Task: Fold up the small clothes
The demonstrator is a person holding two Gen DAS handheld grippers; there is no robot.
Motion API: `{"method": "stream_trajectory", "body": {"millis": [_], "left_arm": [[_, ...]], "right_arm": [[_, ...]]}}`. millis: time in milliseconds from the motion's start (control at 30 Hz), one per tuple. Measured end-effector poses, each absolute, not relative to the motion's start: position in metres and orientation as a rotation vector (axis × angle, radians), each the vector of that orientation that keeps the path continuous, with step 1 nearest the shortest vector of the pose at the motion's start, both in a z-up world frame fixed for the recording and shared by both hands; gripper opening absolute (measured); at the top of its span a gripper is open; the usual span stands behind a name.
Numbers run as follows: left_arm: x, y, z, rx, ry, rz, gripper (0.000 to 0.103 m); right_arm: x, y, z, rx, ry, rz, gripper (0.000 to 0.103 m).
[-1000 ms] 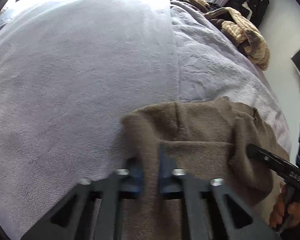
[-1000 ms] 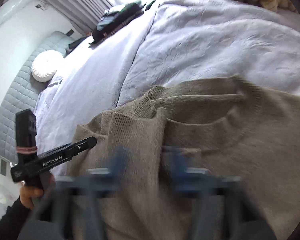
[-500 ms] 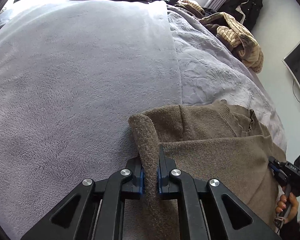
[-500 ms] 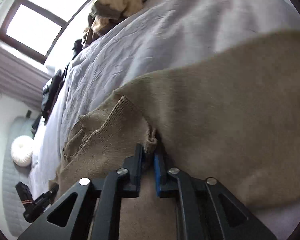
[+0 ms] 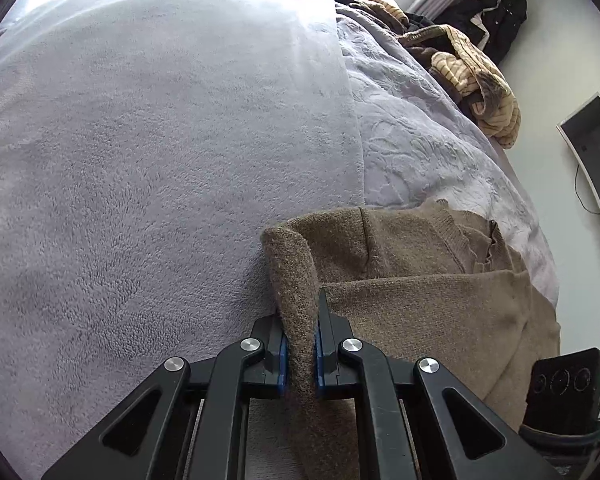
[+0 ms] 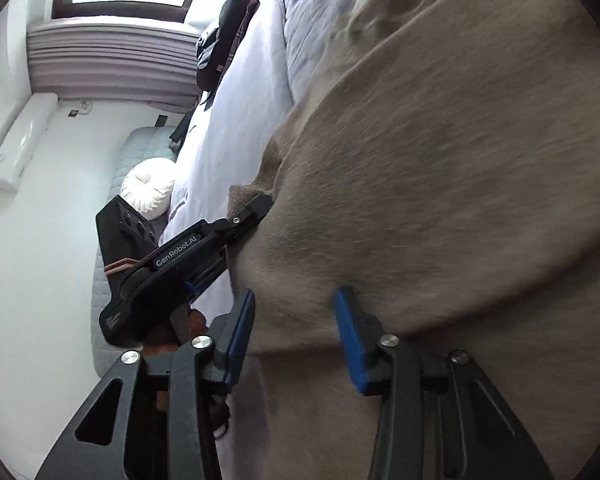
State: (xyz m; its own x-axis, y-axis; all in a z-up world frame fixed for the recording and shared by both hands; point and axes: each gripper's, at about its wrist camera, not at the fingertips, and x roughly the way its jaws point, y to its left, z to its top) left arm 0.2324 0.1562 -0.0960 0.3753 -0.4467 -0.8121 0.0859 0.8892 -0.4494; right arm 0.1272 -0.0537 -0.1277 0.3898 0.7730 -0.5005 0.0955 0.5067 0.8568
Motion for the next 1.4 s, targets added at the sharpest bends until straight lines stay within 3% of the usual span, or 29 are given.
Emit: {"method": "stream_trajectory", "body": {"millis": [33,233,267,333,367,400,533,567,600,633,667,733,933,1067,1267,1300,1333,1367,1400], "left_arm": [[0.234,0.156,-0.096,-0.348,1.14,-0.36,0.011],[0.238,0.164,-0.102,-0.369,1.136,-0.376,0.011],[0.236,0.163,-0.1,-0.358,1.131,-0.376,0.011],[0.233,0.163,-0.097,-0.341,1.131,-0.367,0.011],[0.231,0.164,-0.093,-0.342,1.128,-0.353,0.011],[0.228,0.166,-0.088,-0.341,1.121,-0.337,0.012],[0.194,0.166,-0.059,-0.237,1.037,-0.268,0.012],[0.178,0.162,-0.052,-0.174,1.016,-0.254,0.023],[0.164,0.158,-0.047,-0.126,1.0,-0.255,0.066],[0.143,0.153,-0.041,-0.065,0.96,-0.252,0.088],[0.127,0.152,-0.034,-0.024,0.902,-0.251,0.098],[0.097,0.142,-0.025,0.059,0.84,-0.292,0.098],[0.072,0.105,-0.047,0.296,0.884,-0.228,0.098],[0.086,0.108,-0.061,0.263,0.925,-0.153,0.089],[0.096,0.118,-0.075,0.219,0.956,-0.069,0.089],[0.096,0.119,-0.076,0.211,0.949,-0.059,0.089],[0.095,0.12,-0.076,0.201,0.94,-0.048,0.089],[0.094,0.122,-0.075,0.181,0.929,-0.036,0.089],[0.093,0.125,-0.075,0.16,0.92,-0.031,0.089]], "right_arm": [[0.125,-0.045,-0.128,0.982,1.108,0.544,0.001],[0.111,-0.021,-0.108,0.773,1.146,0.563,0.002],[0.108,-0.038,-0.099,0.726,1.117,0.518,0.007],[0.099,-0.076,-0.086,0.667,1.052,0.427,0.04],[0.094,-0.103,-0.079,0.652,1.014,0.362,0.072],[0.093,-0.132,-0.073,0.651,0.979,0.283,0.078],[0.081,-0.216,-0.075,0.767,0.949,0.129,0.078],[0.077,-0.23,-0.076,0.793,0.946,0.106,0.078],[0.074,-0.238,-0.078,0.805,0.941,0.093,0.078],[0.071,-0.25,-0.078,0.814,0.937,0.089,0.078],[0.074,-0.258,-0.077,0.827,0.933,0.09,0.079],[0.059,-0.265,-0.082,0.857,0.925,0.105,0.079],[0.047,-0.279,-0.086,0.891,0.91,0.115,0.078],[0.058,-0.265,-0.089,0.891,0.91,0.104,0.078],[0.081,-0.269,-0.096,0.919,0.887,0.057,0.077],[0.086,-0.269,-0.097,0.919,0.882,0.044,0.068],[0.091,-0.27,-0.097,0.921,0.88,0.039,0.052],[0.095,-0.271,-0.099,0.931,0.894,0.037,0.006],[0.096,-0.271,-0.099,0.948,0.901,0.037,0.007]]}}
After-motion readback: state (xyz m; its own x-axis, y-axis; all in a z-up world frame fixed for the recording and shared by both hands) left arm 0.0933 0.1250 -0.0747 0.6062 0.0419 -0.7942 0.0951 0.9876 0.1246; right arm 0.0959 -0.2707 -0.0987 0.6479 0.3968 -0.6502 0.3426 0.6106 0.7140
